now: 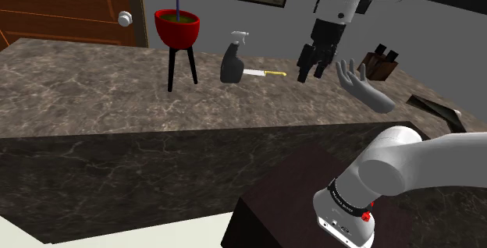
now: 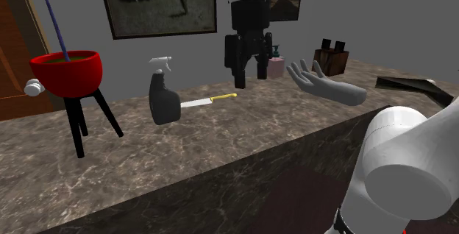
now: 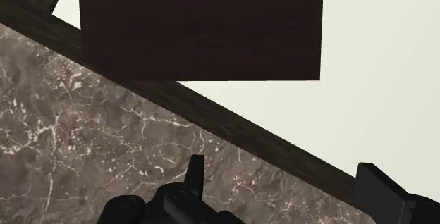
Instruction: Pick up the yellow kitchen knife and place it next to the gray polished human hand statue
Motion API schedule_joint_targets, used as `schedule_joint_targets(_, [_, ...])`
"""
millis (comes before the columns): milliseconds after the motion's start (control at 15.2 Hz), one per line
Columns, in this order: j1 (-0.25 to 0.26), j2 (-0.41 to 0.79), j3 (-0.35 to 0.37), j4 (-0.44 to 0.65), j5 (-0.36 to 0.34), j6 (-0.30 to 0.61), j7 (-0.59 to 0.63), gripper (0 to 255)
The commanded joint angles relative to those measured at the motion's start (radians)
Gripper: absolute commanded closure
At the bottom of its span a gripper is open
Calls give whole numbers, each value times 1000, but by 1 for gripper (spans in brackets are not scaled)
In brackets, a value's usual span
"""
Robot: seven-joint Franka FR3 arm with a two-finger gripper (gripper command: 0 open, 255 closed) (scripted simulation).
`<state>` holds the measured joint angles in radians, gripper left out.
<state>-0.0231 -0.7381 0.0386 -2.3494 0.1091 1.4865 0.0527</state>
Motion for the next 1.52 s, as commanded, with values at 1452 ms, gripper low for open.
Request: schedule_joint_targets(1452, [-19, 723, -161, 334, -406, 302, -652, 0])
